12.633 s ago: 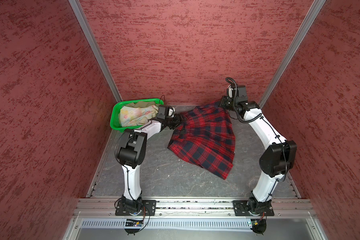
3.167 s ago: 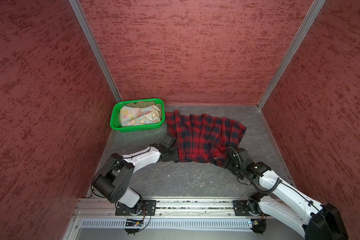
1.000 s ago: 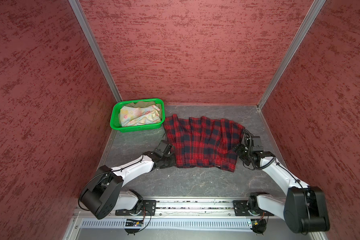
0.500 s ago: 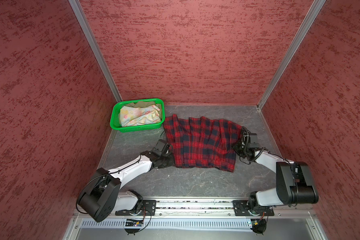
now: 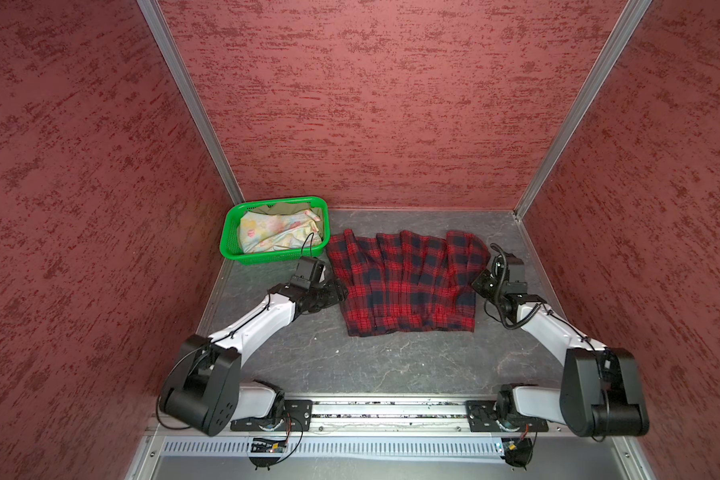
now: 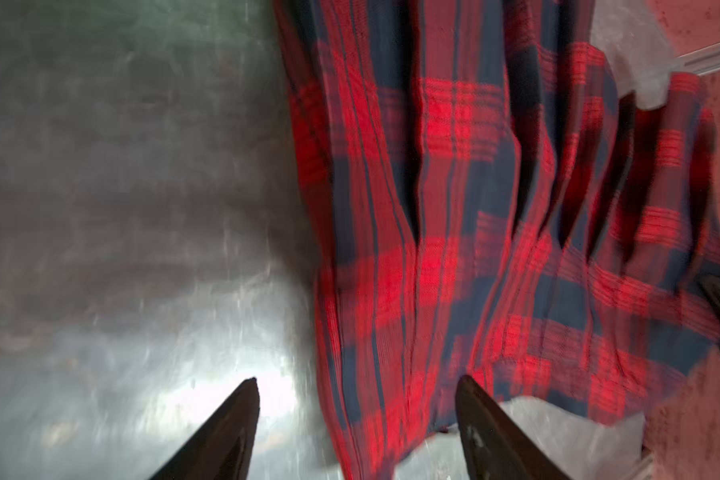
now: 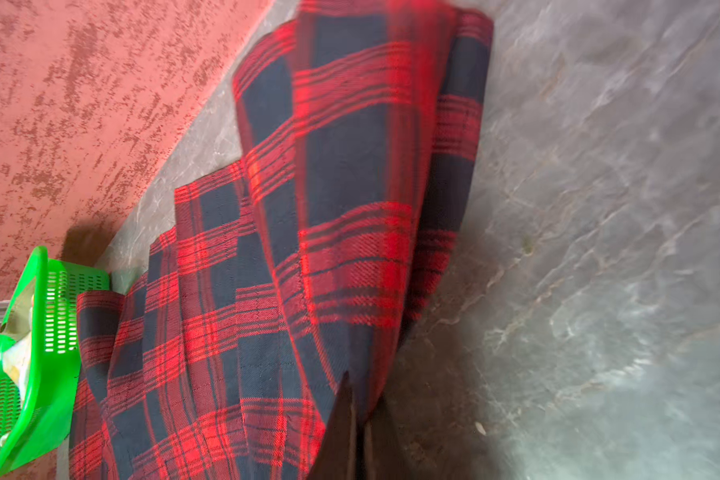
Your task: Fold and stack the skirts
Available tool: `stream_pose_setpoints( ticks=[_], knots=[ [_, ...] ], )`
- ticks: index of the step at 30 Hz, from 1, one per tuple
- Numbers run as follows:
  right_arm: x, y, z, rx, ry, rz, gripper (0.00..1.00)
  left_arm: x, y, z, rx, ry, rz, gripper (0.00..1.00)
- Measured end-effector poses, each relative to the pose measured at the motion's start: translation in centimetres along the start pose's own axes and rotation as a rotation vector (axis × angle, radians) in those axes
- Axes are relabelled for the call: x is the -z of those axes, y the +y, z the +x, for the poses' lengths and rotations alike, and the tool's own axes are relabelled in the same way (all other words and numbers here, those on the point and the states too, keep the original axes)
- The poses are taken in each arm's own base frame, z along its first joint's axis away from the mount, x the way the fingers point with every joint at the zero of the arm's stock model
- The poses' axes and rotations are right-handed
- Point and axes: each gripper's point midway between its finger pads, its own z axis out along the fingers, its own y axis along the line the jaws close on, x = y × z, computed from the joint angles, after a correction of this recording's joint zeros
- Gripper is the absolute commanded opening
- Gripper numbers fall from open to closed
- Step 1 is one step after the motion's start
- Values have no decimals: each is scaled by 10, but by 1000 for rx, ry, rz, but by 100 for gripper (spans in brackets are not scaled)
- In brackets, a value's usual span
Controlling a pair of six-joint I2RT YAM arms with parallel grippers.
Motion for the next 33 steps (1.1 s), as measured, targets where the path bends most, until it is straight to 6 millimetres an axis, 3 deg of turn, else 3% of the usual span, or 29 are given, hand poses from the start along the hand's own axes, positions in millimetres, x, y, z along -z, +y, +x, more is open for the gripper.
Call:
stream_pose_setpoints(
  ticks=[3,8,15,20,26,33],
  knots=[
    [10,8,-11,27,-27,-1,0,-26,0,-8,2,26,0,58],
    [26,25,-29,69,-69,-24,0,-65,-13,-20,-21,57,35,36],
    [35,45,-33,136,-59,-33,0,-87,-52,-18,-77,76,106,29],
    [44,95,-25,221,-43,-101,0,-96,-79,-10,-113,84,149,27],
    [36,163,9,305,26,-182,0,-108,-104,9,-142,117,186,26],
    [-12,220,85,364,169,-176,0,-114,-115,20,-143,133,216,26]
  ],
)
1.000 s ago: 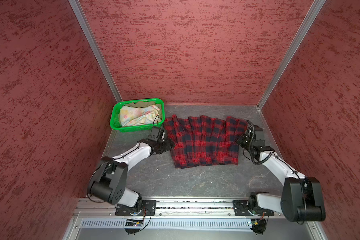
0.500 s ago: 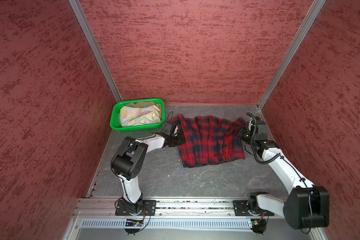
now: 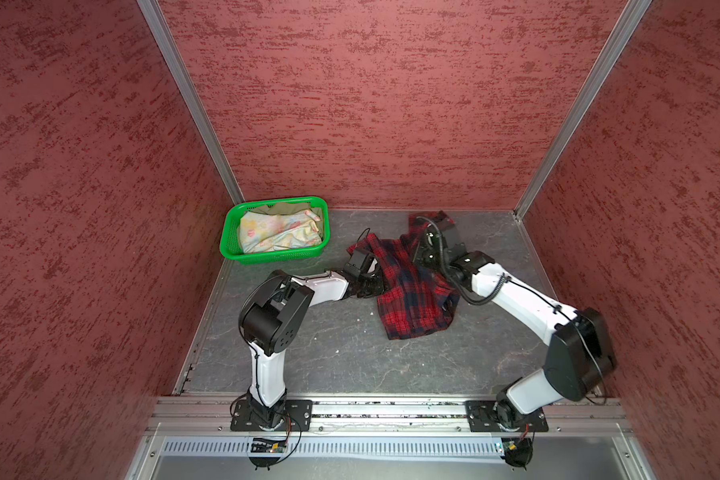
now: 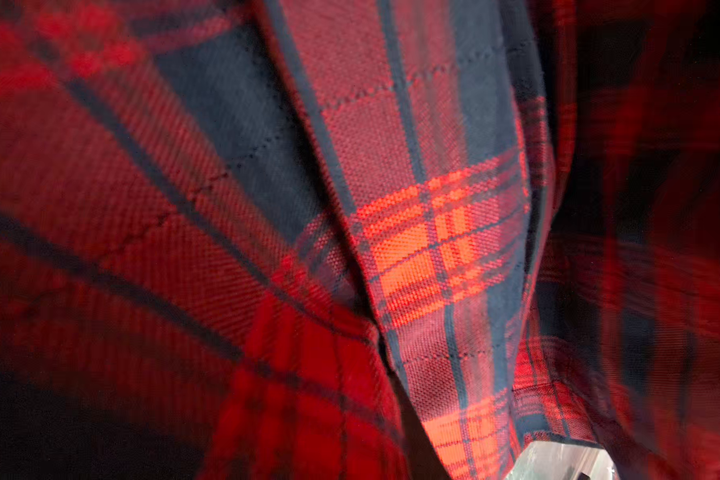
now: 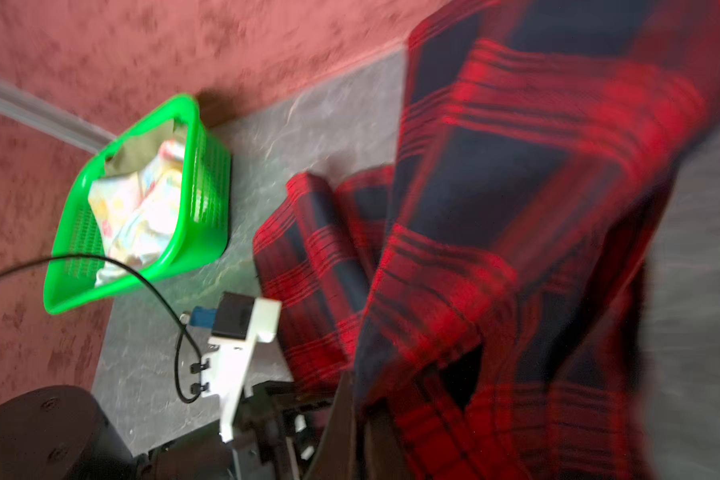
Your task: Fold and stack the skirts
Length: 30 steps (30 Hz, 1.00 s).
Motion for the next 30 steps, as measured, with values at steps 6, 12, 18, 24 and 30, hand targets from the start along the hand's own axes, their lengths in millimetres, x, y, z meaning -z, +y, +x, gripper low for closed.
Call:
stream_pose_setpoints(
  ticks=[6,12,18,24,30],
  knots=[
    [-45,11,47,-26,115,37,11,4,23,6,40,-2,-15,34],
    [-43,7,43,-51,112,43,64,15,31,4,63,-20,-1,50],
    [-1,19,1,-58,9,-23,77,24,35,5,75,-28,3,53],
    [49,13,-23,-62,-88,-56,76,37,33,8,82,-39,6,53],
    [36,-27,25,-56,11,25,76,60,31,15,99,-63,9,55]
  ],
)
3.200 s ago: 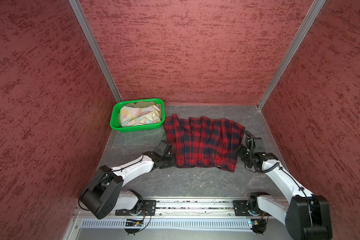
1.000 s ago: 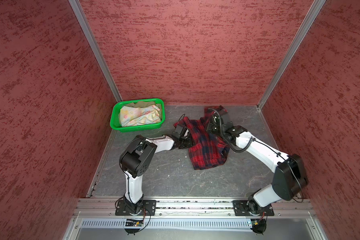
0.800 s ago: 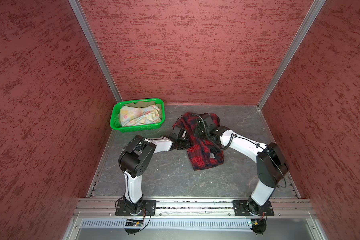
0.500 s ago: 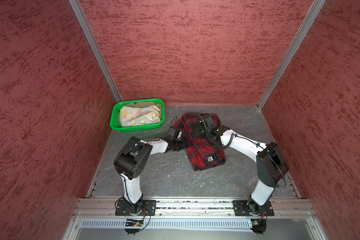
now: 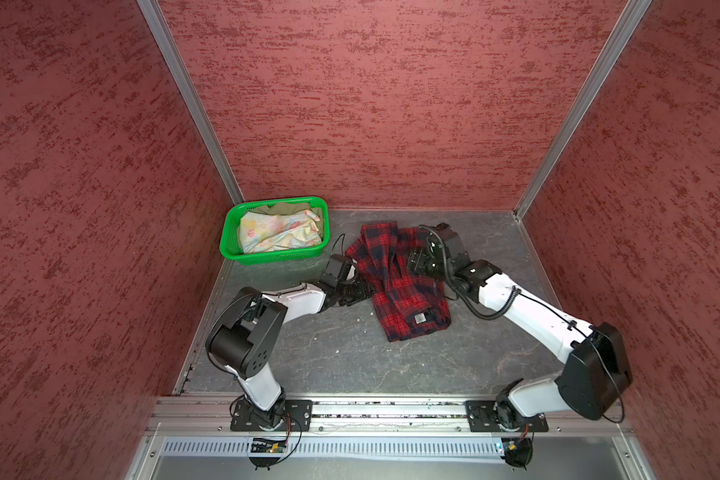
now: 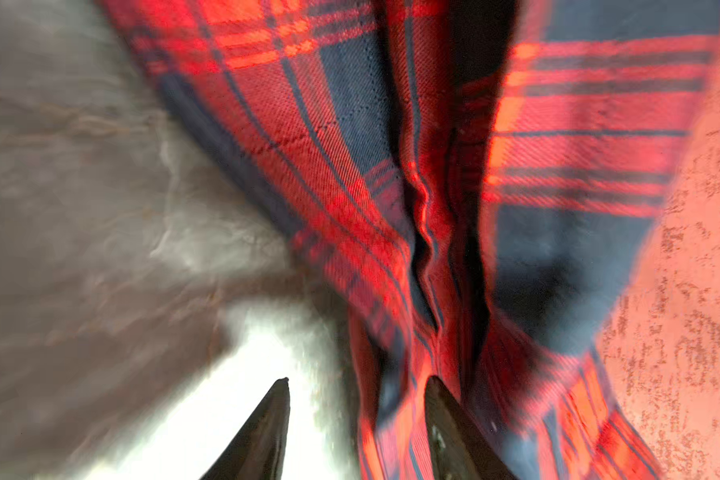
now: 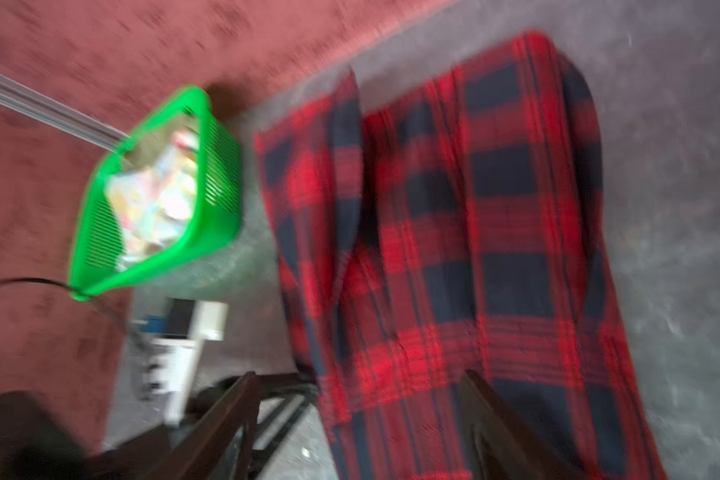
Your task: Fold and stack the skirts
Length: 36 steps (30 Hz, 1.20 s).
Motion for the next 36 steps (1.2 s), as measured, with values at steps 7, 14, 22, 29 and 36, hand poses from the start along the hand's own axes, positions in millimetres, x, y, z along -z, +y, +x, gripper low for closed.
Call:
stream_pose_setpoints(
  ticks=[7,14,22,29,36],
  knots=[
    [-10,-38,63,-14,138,56,74,6,0,11,24,8,-3,54],
    [-21,-22,128,7,242,12,71,-12,6,29,47,62,-22,51],
    [-29,-27,165,-1,308,45,72,-15,12,33,58,72,-38,51],
    [-3,-21,104,-73,159,-15,72,8,8,21,28,19,-47,52],
    [22,-25,47,-124,-7,-49,68,47,-35,-16,-102,-101,10,59]
  ],
)
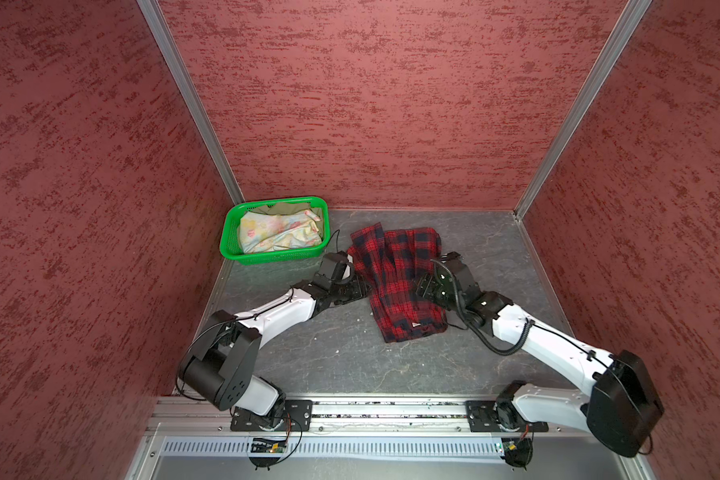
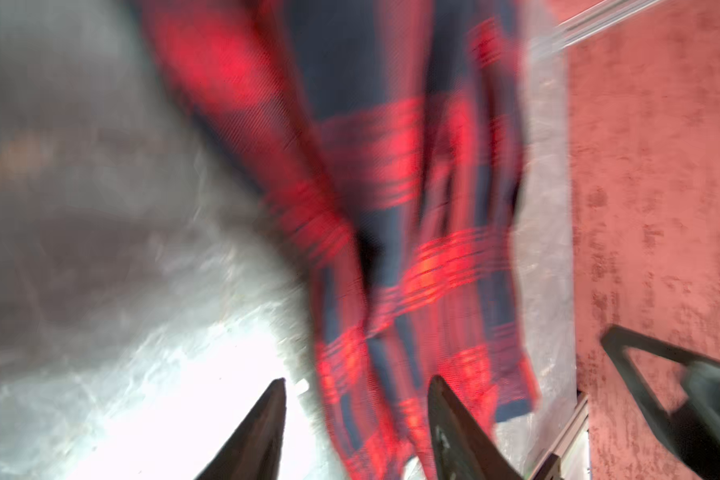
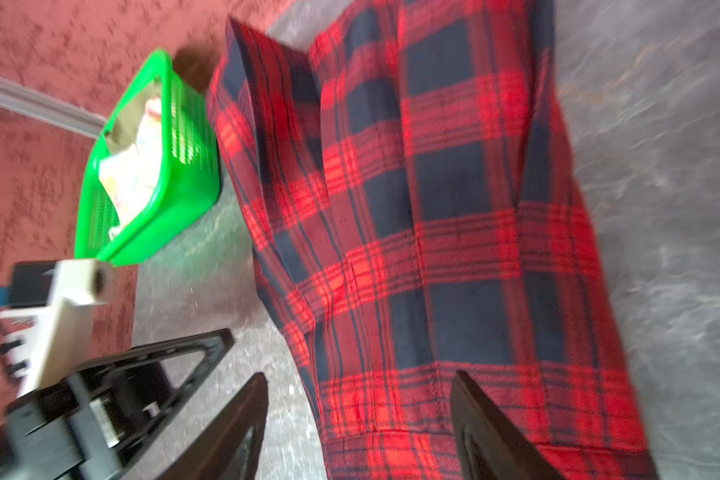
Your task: Fold and stack the skirts
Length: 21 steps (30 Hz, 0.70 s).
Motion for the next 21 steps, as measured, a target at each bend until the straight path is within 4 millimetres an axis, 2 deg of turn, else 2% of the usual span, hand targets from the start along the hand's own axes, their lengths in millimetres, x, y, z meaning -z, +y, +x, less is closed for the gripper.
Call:
stream_pose_setpoints(
  ticks=[5,8,11,16,18,21],
  knots=[
    [-12,-6,5,1,7,9,61,4,-42,-51,-83,-68,83,61],
    [-23,-19,21,8,36,34,59,-13,-57,-78,-108,-81,113,62],
    [-33,-32,41,16,76,65,57,-40,-59,-91,-105,-57,132,62],
    [-47,-36,66,30,129,82,56,-94,-38,-94,-74,10,131,60],
    [-51,-38,72,30,140,84,55,-107,-21,-90,-45,33,115,57],
    [-54,-43,77,26,147,94,55,-114,11,-91,13,40,87,52]
  ],
)
